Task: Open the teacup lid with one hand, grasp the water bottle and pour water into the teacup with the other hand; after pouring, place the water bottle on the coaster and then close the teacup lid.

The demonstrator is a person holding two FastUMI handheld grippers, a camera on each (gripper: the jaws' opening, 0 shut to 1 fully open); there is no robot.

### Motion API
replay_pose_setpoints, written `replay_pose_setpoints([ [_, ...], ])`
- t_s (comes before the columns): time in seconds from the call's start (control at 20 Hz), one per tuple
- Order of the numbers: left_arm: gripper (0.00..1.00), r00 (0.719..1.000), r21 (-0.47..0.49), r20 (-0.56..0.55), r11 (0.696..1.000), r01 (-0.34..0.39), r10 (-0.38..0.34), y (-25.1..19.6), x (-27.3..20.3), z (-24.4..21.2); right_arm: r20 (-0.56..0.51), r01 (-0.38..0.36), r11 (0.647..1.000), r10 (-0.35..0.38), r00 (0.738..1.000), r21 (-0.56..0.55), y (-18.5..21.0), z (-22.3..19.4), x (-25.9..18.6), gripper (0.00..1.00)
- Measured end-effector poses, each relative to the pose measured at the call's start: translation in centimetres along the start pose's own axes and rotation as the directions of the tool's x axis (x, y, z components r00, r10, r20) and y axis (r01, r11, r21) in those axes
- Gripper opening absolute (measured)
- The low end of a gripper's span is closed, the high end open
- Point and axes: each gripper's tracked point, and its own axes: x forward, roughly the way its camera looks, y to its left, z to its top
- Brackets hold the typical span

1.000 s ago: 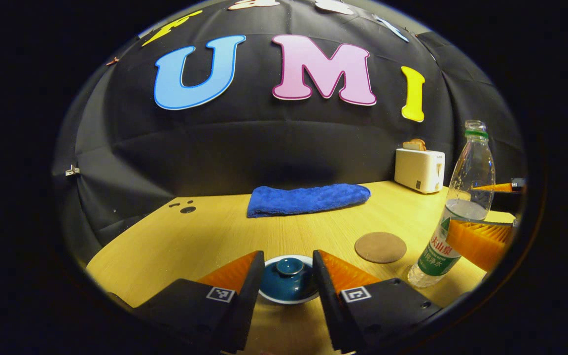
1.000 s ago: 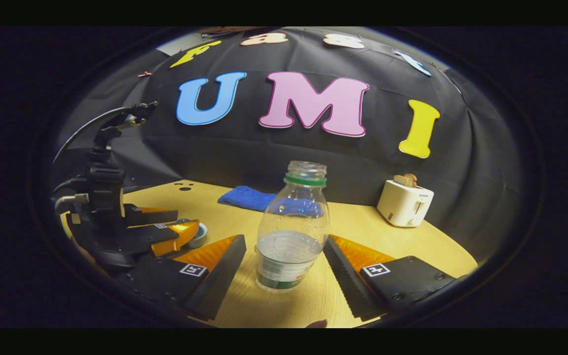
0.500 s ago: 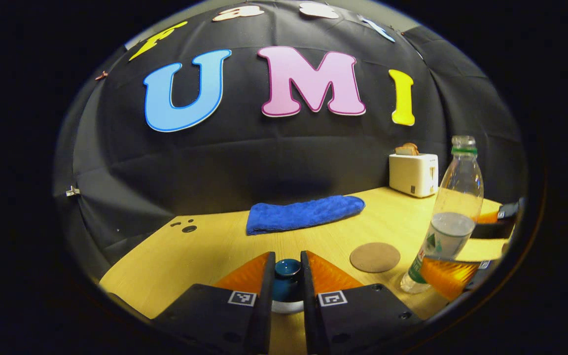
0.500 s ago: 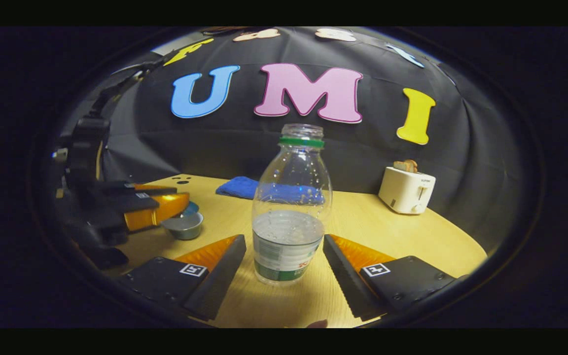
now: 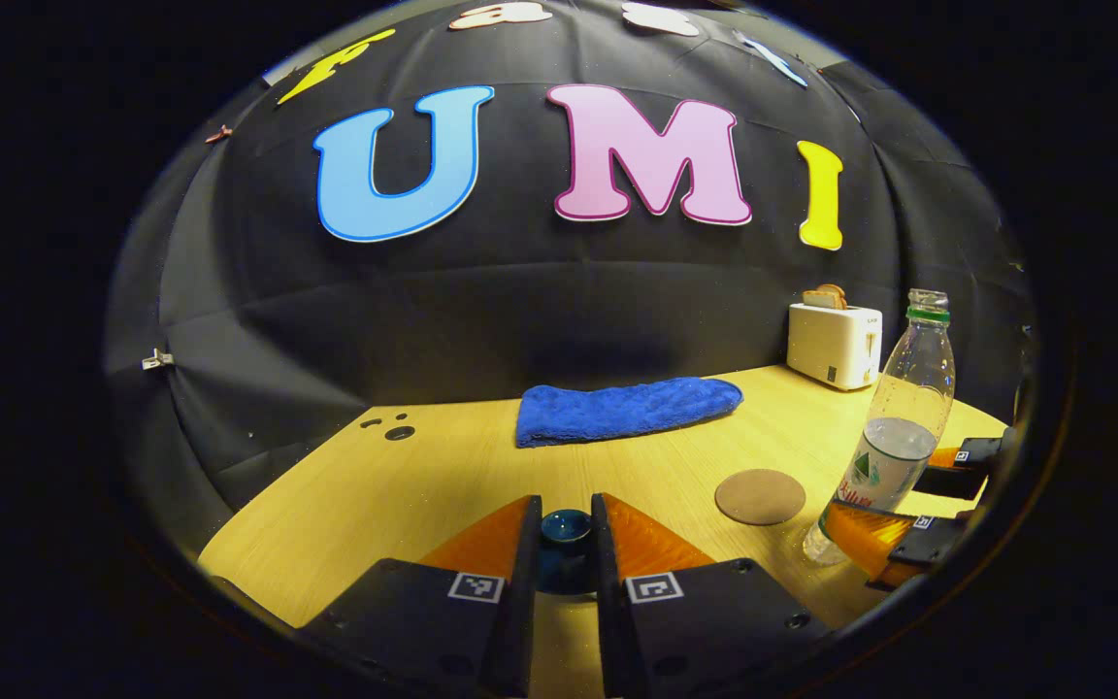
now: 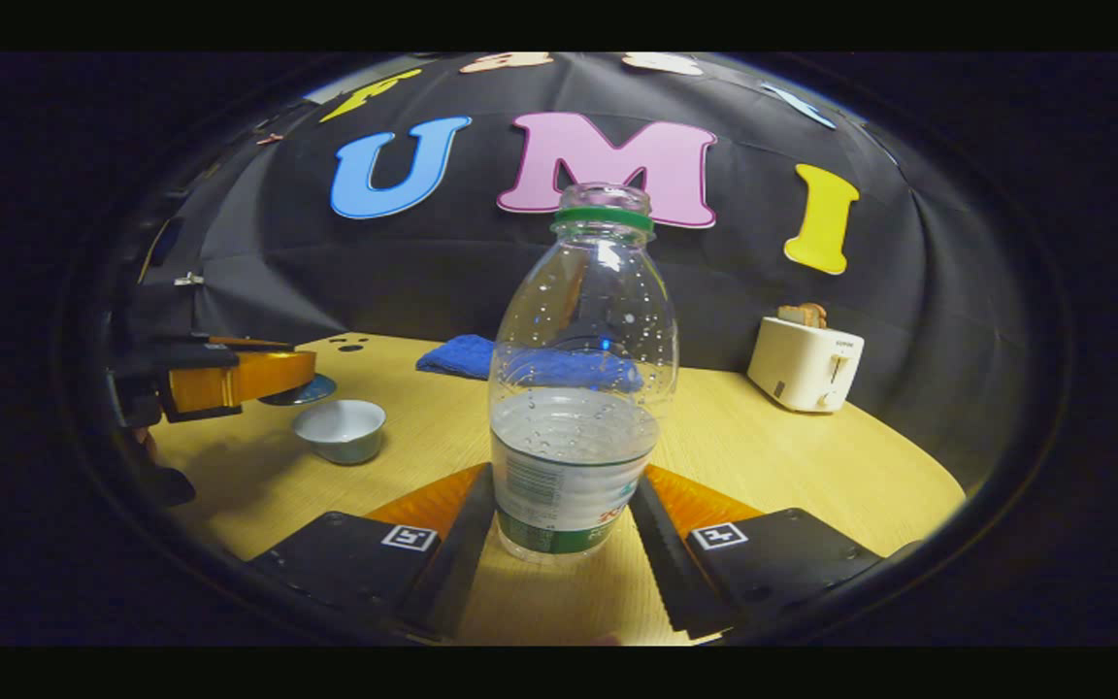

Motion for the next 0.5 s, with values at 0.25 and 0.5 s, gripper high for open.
replay_pose_setpoints([
  [0.25,0.31,0.999,-0.007,0.017,1.0,-0.029,0.029,1.6,-0.5,0.9,0.004,0.044,0.964,-0.044,0.999,-0.263,-1.5,2.8,1.1,0.76],
  [0.5,0.31,0.998,-0.007,0.028,0.998,-0.061,0.061,3.4,-1.1,1.2,0.015,0.091,0.778,-0.105,0.994,-0.621,-2.7,4.9,2.2,0.76],
])
